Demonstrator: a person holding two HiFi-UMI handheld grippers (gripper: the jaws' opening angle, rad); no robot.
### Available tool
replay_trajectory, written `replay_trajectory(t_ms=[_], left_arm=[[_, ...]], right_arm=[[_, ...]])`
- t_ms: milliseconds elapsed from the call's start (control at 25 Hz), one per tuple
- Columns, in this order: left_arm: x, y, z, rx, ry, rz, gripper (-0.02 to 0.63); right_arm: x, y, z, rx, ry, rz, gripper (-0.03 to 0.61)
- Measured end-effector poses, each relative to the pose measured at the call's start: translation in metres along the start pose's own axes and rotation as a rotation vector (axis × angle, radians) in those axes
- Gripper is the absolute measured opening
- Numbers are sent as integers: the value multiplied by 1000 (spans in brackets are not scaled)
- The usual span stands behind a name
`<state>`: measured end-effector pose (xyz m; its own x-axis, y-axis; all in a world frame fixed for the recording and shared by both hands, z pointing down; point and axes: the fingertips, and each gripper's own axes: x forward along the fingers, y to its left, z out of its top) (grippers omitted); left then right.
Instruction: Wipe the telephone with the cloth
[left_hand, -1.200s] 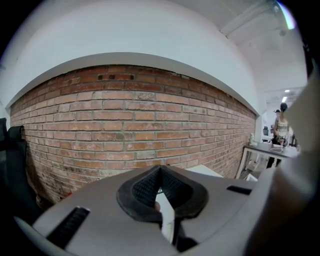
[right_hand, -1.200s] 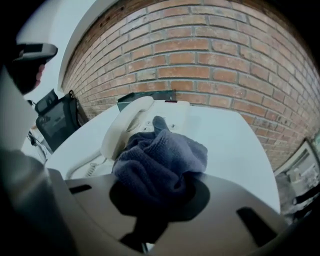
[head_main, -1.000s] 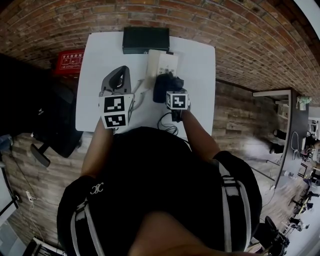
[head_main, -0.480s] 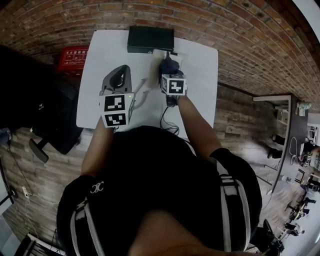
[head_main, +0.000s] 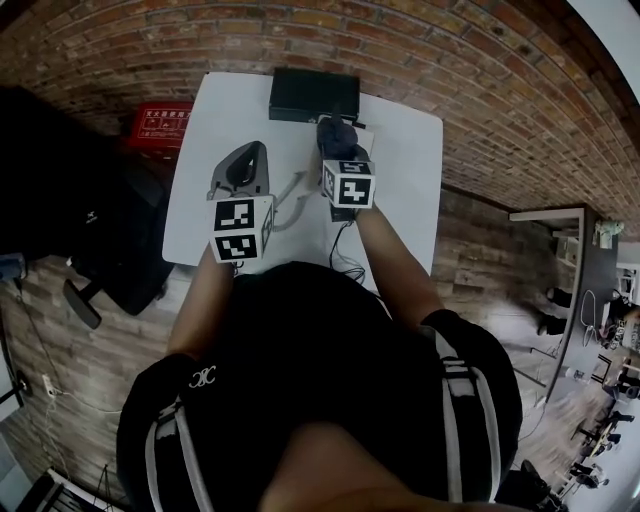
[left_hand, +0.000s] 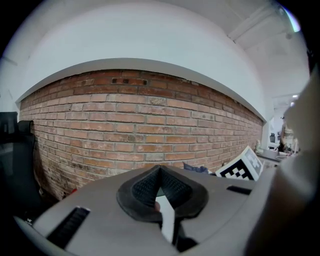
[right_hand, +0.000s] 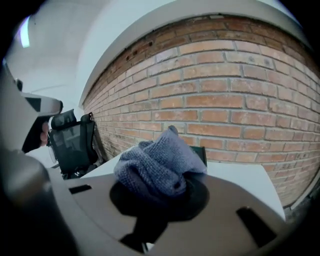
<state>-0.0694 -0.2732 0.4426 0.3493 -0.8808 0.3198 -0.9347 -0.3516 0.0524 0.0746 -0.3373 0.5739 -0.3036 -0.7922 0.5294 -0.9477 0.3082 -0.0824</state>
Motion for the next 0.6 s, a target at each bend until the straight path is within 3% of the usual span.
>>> replay_trajectory(t_ms=[360, 480, 600], left_arm=[[2, -14, 22, -22, -70, -31, -5], [3, -19, 32, -34, -88, -50, -5], [6, -26, 39, -34, -96, -69, -3]], right_arm=[[-121, -26, 104, 41, -418, -71, 40], [-159, -41, 118, 54, -497, -118, 40], [-179, -55, 115, 69, -514, -155, 40]])
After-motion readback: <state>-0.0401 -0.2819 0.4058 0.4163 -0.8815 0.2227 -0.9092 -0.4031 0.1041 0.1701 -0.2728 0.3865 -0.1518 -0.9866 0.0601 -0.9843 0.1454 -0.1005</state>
